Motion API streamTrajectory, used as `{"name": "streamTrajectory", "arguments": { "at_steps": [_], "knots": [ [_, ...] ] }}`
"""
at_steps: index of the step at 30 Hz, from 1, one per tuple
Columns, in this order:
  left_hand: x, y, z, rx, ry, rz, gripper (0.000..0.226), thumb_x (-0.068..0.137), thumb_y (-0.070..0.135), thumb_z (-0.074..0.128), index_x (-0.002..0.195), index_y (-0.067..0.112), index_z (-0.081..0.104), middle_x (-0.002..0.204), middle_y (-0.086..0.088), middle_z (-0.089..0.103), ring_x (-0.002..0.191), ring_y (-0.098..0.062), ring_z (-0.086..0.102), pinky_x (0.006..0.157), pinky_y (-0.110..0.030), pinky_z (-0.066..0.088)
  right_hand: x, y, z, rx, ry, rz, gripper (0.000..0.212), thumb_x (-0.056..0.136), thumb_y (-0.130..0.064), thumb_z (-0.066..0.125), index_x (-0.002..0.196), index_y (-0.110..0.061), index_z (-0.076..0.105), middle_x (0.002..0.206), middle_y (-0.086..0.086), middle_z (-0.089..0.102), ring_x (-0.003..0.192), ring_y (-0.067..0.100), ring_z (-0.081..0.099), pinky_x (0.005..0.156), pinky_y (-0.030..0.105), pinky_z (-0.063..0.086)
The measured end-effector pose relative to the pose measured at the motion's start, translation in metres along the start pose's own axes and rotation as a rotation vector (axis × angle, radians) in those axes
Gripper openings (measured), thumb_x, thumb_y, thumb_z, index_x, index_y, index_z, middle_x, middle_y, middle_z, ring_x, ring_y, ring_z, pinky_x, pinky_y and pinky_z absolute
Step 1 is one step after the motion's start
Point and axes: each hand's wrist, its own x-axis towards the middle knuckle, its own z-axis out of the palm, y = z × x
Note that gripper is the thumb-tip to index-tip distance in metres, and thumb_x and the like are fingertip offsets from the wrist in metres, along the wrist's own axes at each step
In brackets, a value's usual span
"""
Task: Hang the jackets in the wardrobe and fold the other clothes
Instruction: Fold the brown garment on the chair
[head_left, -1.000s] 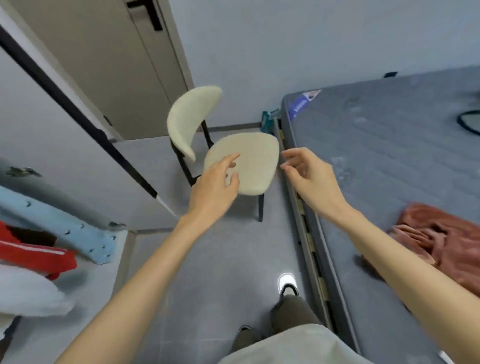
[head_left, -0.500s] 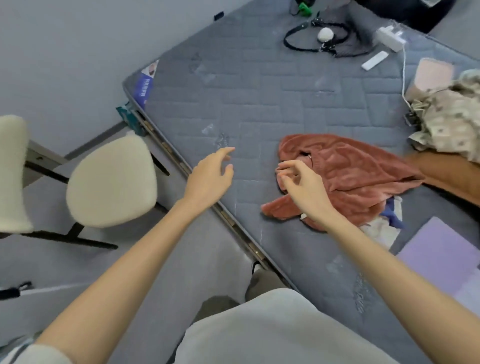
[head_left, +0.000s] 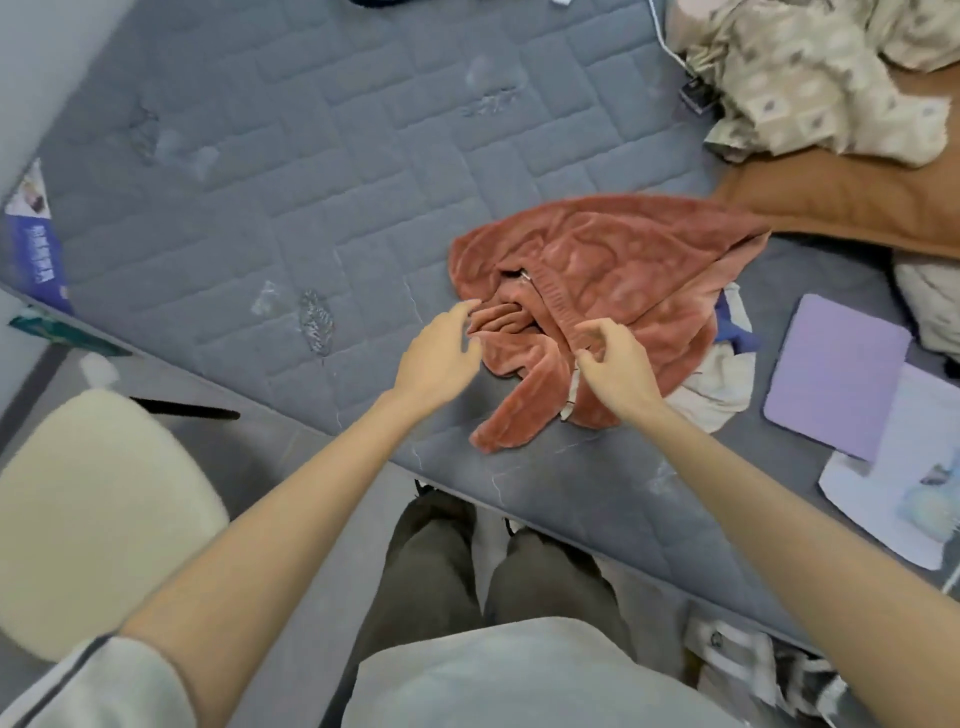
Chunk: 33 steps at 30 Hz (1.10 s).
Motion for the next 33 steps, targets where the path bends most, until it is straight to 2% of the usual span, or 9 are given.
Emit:
{"name": "streamTrajectory", "arguments": {
  "at_steps": [7,12,16,18,20,23,27,31,33],
  "knots": [
    [0.100,-0.049,0.032,-0.004,-0.125,0.032,0.054,0.094,0.009,0.044,0.145,0.020,0.034,0.136,-0.009,0.051,0.113,-0.029,0.053,0.096,-0.036,0.041,0.063,0.019,0.052,-0.122,0.015,0.163,0.044,0.090,-0.019,0.057,0.132,-0.013,0.045,0.133,0.011,0.046,0.123,0.029,0.039,0.098,0.038,0.037],
    [0.154,-0.090,0.067,0.035,-0.173,0.062,0.063,0.089,-0.002,0.040,0.148,0.018,0.030,0.143,-0.014,0.043,0.131,-0.028,0.041,0.105,-0.037,0.034,0.111,0.036,0.082,-0.174,0.018,0.206,0.053,0.089,-0.021,0.058,0.138,-0.014,0.038,0.140,0.009,0.041,0.128,0.029,0.034,0.102,0.041,0.036],
    [0.188,-0.115,0.096,0.060,-0.226,0.101,0.070,0.090,-0.001,0.045,0.151,0.026,0.021,0.145,-0.009,0.037,0.130,-0.029,0.038,0.104,-0.041,0.038,0.141,0.052,0.103,-0.216,-0.014,0.215,0.073,0.087,-0.023,0.066,0.146,-0.009,0.025,0.146,0.012,0.034,0.131,0.032,0.033,0.106,0.042,0.033],
    [0.203,-0.125,0.110,0.162,-0.225,0.127,0.077,0.089,0.001,0.049,0.152,0.028,0.014,0.148,-0.006,0.030,0.128,-0.032,0.035,0.101,-0.046,0.039,0.153,0.061,0.113,-0.284,-0.031,0.224,0.080,0.084,-0.023,0.070,0.146,-0.006,0.022,0.144,0.014,0.034,0.130,0.033,0.034,0.105,0.043,0.034],
    [0.215,-0.132,0.122,0.358,-0.192,0.152,0.086,0.086,0.008,0.057,0.152,0.029,0.006,0.150,-0.003,0.026,0.126,-0.034,0.033,0.101,-0.049,0.037,0.161,0.070,0.121,-0.425,-0.025,0.212,0.076,0.084,-0.023,0.069,0.143,-0.004,0.026,0.138,0.015,0.039,0.126,0.034,0.037,0.101,0.045,0.037],
    [0.230,-0.137,0.131,0.522,-0.111,0.188,0.091,0.080,0.020,0.068,0.152,0.026,0.012,0.143,-0.004,0.034,0.118,-0.033,0.037,0.095,-0.044,0.034,0.167,0.081,0.122,-0.577,-0.019,0.190,0.045,0.085,-0.018,0.065,0.121,-0.004,0.042,0.123,0.015,0.047,0.116,0.033,0.043,0.093,0.044,0.039],
    [0.243,-0.134,0.124,0.665,-0.033,0.287,0.065,0.080,0.018,0.061,0.139,0.019,0.036,0.117,-0.006,0.052,0.102,-0.032,0.043,0.081,-0.039,0.029,0.168,0.087,0.109,-0.485,-0.023,0.220,0.024,0.082,-0.009,0.056,0.104,-0.004,0.047,0.114,0.015,0.045,0.109,0.035,0.043,0.087,0.045,0.039],
    [0.235,-0.132,0.102,0.735,-0.043,0.435,0.036,0.084,0.024,0.052,0.118,0.011,0.054,0.099,-0.010,0.058,0.095,-0.032,0.048,0.081,-0.041,0.029,0.157,0.083,0.089,-0.375,0.044,0.219,0.020,0.081,-0.008,0.056,0.100,-0.007,0.051,0.111,0.012,0.047,0.106,0.033,0.045,0.082,0.044,0.042],
    [0.225,-0.130,0.084,0.699,0.012,0.465,0.024,0.084,0.024,0.052,0.100,0.009,0.060,0.089,-0.012,0.059,0.091,-0.032,0.049,0.080,-0.042,0.030,0.147,0.073,0.074,-0.243,0.109,0.230,0.017,0.077,-0.009,0.056,0.094,-0.010,0.051,0.097,0.009,0.056,0.091,0.032,0.053,0.072,0.040,0.042]
  ]
}}
